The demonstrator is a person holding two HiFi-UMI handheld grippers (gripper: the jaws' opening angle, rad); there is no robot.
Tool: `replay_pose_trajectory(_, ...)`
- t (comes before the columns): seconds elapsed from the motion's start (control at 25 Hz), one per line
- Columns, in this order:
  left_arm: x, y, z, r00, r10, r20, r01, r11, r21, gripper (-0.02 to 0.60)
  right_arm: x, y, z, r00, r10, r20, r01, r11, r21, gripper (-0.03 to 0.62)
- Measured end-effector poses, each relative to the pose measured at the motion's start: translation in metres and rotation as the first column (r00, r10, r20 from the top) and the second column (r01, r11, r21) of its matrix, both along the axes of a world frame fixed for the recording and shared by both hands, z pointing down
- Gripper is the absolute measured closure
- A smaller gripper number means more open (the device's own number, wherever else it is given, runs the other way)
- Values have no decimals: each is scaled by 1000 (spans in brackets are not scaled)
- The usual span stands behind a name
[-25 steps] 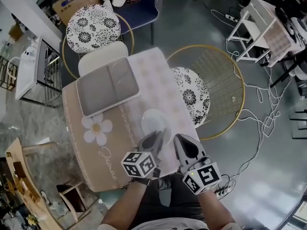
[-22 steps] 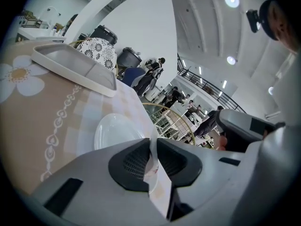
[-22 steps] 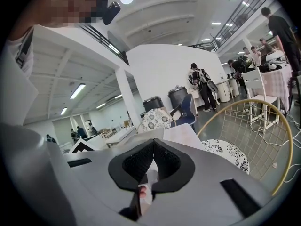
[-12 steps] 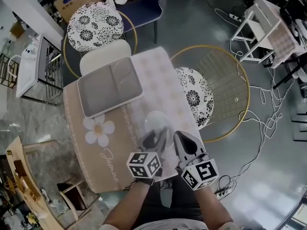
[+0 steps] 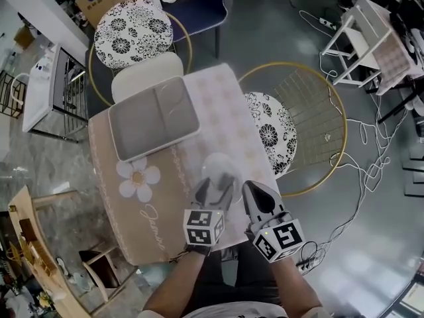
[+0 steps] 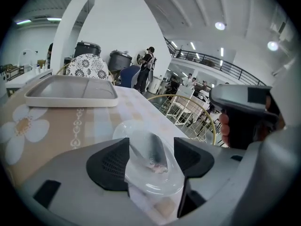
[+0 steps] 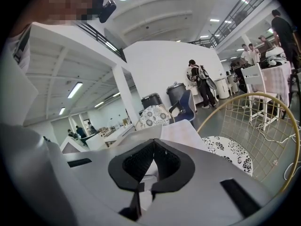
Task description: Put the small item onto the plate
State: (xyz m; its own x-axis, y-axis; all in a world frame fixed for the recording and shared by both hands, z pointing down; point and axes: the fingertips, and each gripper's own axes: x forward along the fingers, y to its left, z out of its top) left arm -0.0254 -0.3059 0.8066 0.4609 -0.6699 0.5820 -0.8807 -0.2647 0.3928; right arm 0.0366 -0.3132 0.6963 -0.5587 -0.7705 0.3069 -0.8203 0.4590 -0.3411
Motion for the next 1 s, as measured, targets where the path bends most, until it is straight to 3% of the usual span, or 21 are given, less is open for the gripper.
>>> replay_pose_trajectory(0.2, -6, -3, -9, 1000, -1, 17, 1, 1000, 11, 305, 1, 1, -9, 1000, -2, -2, 2, 1000, -4, 580)
replay_pose_trajectory(0.36, -3, -8, -42, 1000, 13, 20, -14, 999, 49, 311, 4, -1, -31, 1000, 5, -3, -5, 1000, -2, 580)
replay_pose_trajectory(0.48, 3, 0, -82, 999, 36, 21, -37, 997, 74, 393, 7, 2, -59, 1000, 5, -3, -5, 1000, -7, 580)
replay_pose_trajectory(0.68, 4, 0, -162, 1000, 13, -23, -10, 990, 141, 534, 9, 0, -113, 1000, -9, 2, 9, 1000, 11, 580)
replay_pose_trajectory(0.8, 7, 1, -213, 999, 34, -42, -25, 980, 199, 571, 7, -1, -143, 1000, -21, 5, 21, 999, 29, 580)
replay_pose_trajectory(1.0, 14, 17, -287, 996, 74, -54, -58, 965, 255, 577, 0, 9, -197, 998, -60, -1, 60, 996, 60, 580)
